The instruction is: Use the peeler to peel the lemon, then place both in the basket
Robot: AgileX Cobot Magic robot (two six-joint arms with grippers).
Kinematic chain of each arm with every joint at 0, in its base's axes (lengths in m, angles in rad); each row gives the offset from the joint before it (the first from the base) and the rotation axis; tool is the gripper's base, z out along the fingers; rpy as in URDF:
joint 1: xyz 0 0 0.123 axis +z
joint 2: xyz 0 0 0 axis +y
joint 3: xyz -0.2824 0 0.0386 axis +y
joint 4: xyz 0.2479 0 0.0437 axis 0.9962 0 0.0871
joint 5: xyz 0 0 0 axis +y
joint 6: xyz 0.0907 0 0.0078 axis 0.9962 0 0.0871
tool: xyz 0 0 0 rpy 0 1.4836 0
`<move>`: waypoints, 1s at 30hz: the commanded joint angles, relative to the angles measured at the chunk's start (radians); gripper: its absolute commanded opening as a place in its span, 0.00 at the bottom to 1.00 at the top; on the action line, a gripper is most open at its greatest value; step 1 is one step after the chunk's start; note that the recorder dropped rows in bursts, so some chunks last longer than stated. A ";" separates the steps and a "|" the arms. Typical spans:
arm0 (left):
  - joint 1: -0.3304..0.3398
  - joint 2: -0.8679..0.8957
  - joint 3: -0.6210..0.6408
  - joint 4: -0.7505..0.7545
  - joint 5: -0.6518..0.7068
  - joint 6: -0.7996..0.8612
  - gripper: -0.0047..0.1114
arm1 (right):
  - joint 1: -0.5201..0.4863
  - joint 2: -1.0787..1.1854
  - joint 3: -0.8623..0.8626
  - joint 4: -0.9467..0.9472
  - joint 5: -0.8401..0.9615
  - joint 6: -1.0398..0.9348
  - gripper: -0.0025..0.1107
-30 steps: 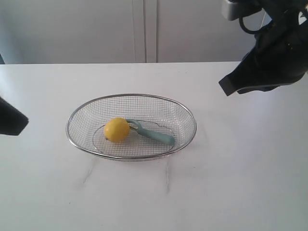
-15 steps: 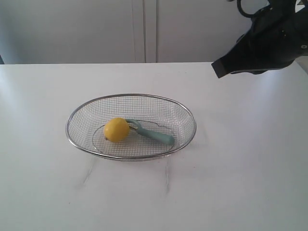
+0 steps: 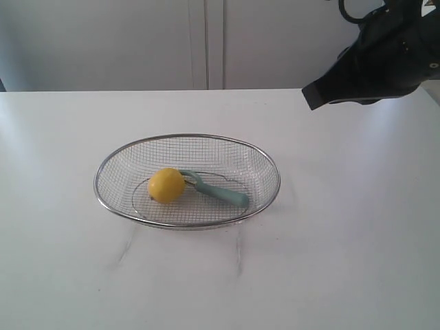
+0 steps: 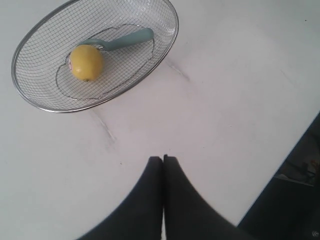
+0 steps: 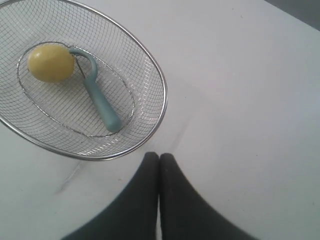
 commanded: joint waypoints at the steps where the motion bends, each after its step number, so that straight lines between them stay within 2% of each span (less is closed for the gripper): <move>1: 0.003 -0.011 0.004 -0.011 0.001 -0.009 0.04 | -0.002 -0.007 0.005 0.001 -0.008 0.004 0.02; 7: 0.003 -0.063 0.030 -0.011 -0.007 -0.009 0.04 | -0.002 -0.007 0.005 0.001 -0.008 0.004 0.02; 15: 0.025 -0.216 0.191 -0.004 -0.104 -0.008 0.04 | -0.002 -0.007 0.005 0.001 -0.008 0.004 0.02; 24: 0.162 -0.392 0.431 0.029 -0.398 0.031 0.04 | -0.002 -0.007 0.005 0.001 -0.008 0.004 0.02; 30: 0.236 -0.447 0.646 0.016 -0.629 0.046 0.04 | -0.002 -0.007 0.005 0.001 -0.008 0.004 0.02</move>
